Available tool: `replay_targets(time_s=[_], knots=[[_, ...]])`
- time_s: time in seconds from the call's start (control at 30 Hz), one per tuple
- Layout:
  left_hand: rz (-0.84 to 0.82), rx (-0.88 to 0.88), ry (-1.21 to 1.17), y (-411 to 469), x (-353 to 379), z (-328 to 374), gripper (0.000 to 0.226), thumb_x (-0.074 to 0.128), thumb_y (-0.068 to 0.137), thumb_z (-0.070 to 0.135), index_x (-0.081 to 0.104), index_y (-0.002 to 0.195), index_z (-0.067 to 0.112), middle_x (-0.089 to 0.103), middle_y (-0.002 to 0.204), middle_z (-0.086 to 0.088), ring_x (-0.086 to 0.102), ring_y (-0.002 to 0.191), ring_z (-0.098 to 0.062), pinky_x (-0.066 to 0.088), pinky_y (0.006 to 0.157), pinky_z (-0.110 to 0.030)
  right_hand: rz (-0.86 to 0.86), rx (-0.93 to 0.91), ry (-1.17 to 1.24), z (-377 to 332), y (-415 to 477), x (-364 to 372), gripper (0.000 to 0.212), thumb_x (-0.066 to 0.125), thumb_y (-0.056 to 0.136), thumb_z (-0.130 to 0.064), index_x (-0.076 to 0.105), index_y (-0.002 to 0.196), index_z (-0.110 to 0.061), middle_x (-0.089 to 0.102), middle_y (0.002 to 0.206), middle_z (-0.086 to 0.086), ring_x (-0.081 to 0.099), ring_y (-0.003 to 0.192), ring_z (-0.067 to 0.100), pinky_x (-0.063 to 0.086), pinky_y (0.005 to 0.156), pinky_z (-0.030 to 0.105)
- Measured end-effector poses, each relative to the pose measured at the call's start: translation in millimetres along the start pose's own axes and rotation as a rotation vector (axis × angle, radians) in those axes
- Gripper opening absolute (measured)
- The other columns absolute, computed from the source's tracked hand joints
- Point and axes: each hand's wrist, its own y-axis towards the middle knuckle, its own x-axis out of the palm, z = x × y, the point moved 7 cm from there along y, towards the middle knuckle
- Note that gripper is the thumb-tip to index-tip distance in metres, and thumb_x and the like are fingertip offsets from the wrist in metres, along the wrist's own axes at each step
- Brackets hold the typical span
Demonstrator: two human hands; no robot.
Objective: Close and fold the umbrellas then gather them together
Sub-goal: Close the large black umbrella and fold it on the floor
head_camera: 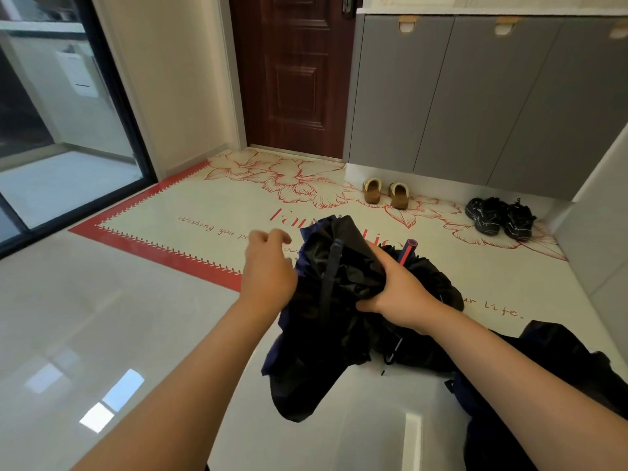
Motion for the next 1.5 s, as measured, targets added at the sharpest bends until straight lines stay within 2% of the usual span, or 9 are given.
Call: replay_targets(time_s=[0.13, 0.23, 0.33, 0.47, 0.83, 1.07, 1.17, 1.27, 1.5], knots=[[-0.049, 0.078, -0.260, -12.0, -3.3, 36.8, 0.035, 0.050, 0.096, 0.044, 0.056, 0.081, 0.013, 0.053, 0.078, -0.001, 0.051, 0.069, -0.011, 0.042, 0.066, -0.032, 0.067, -0.009, -0.156, 1.2, 5.5, 2.4, 0.111, 0.085, 0.065, -0.036, 0.017, 0.147, -0.066, 0.062, 0.124, -0.004, 0.064, 0.112, 0.018, 0.054, 0.099, 0.041], [-0.081, -0.035, -0.282, -20.0, 2.4, 38.0, 0.054, 0.060, 0.084, 0.064, 0.051, 0.098, 0.013, 0.056, 0.086, -0.004, 0.055, 0.075, -0.012, 0.044, 0.066, -0.030, 0.117, 0.013, -0.210, 7.4, 12.3, 3.2, 0.110, 0.081, 0.064, -0.048, 0.011, 0.145, -0.070, 0.061, 0.122, -0.001, 0.067, 0.104, 0.022, 0.057, 0.092, 0.044], [-0.068, -0.228, -0.427, -18.5, 0.0, 22.8, 0.064, 0.076, 0.076, 0.054, 0.036, 0.111, 0.019, 0.053, 0.098, -0.002, 0.059, 0.088, -0.018, 0.049, 0.071, -0.030, 0.172, 0.040, -0.238, 10.3, 13.2, 1.3, 0.112, 0.082, 0.070, -0.038, 0.005, 0.146, -0.069, 0.059, 0.123, -0.001, 0.067, 0.099, 0.023, 0.059, 0.087, 0.044], [-0.294, -0.297, -0.589, -23.1, 24.3, 20.9, 0.034, 0.077, 0.083, 0.038, 0.063, 0.095, 0.009, 0.073, 0.082, -0.006, 0.073, 0.076, -0.018, 0.060, 0.083, -0.037, 0.208, 0.051, -0.267, 5.1, 8.0, -1.7, 0.109, 0.080, 0.077, -0.033, 0.004, 0.151, -0.060, 0.052, 0.122, 0.002, 0.064, 0.095, 0.023, 0.058, 0.084, 0.043], [-0.515, -0.425, -0.971, -28.2, 27.4, 24.8, 0.019, 0.043, 0.103, 0.012, 0.050, 0.086, 0.008, 0.052, 0.070, -0.008, 0.052, 0.059, -0.019, 0.054, 0.063, -0.033, 0.204, 0.113, -0.215, 7.4, 7.8, -6.0, 0.103, 0.076, 0.080, -0.026, 0.011, 0.155, -0.052, 0.052, 0.128, 0.002, 0.061, 0.103, 0.025, 0.055, 0.090, 0.037], [-0.483, -0.489, -0.534, -34.1, 50.1, -6.4, 0.018, 0.045, 0.105, 0.021, 0.049, 0.090, 0.011, 0.043, 0.068, -0.006, 0.034, 0.048, -0.014, 0.028, 0.040, -0.022, 0.272, 0.163, 0.234, 2.6, 3.1, -8.7, 0.097, 0.071, 0.082, 0.010, 0.028, 0.158, -0.032, 0.042, 0.155, -0.002, 0.058, 0.111, 0.011, 0.047, 0.062, 0.008], [-0.538, -0.621, -0.643, -41.7, 67.0, -8.2, 0.021, 0.042, 0.106, 0.025, 0.050, 0.092, 0.012, 0.053, 0.084, -0.010, 0.057, 0.068, -0.025, 0.057, 0.060, -0.039, 0.270, 0.180, 0.424, -0.8, -2.7, 6.1, 0.094, 0.070, 0.081, 0.014, 0.035, 0.155, -0.030, 0.055, 0.144, 0.000, 0.061, 0.114, 0.014, 0.050, 0.074, 0.014], [-0.534, -0.711, -0.839, -46.4, 77.0, -2.7, 0.023, 0.037, 0.106, 0.023, 0.056, 0.101, 0.011, 0.063, 0.100, -0.015, 0.063, 0.096, -0.033, 0.056, 0.087, -0.053, 0.213, 0.196, 0.592, -2.8, -6.5, 22.4, 0.082, 0.074, 0.081, 0.009, 0.048, 0.147, -0.034, 0.068, 0.127, 0.001, 0.069, 0.107, 0.019, 0.059, 0.079, 0.028], [-0.391, -0.723, -1.078, -42.1, 79.7, 4.4, 0.022, 0.040, 0.105, 0.023, 0.059, 0.100, 0.013, 0.069, 0.108, -0.016, 0.068, 0.098, -0.034, 0.058, 0.084, -0.050, -0.110, 0.323, 0.561, -5.9, -9.8, 39.9, 0.054, 0.075, 0.084, 0.003, 0.062, 0.127, -0.027, 0.075, 0.114, 0.005, 0.072, 0.103, 0.027, 0.060, 0.087, 0.047]])
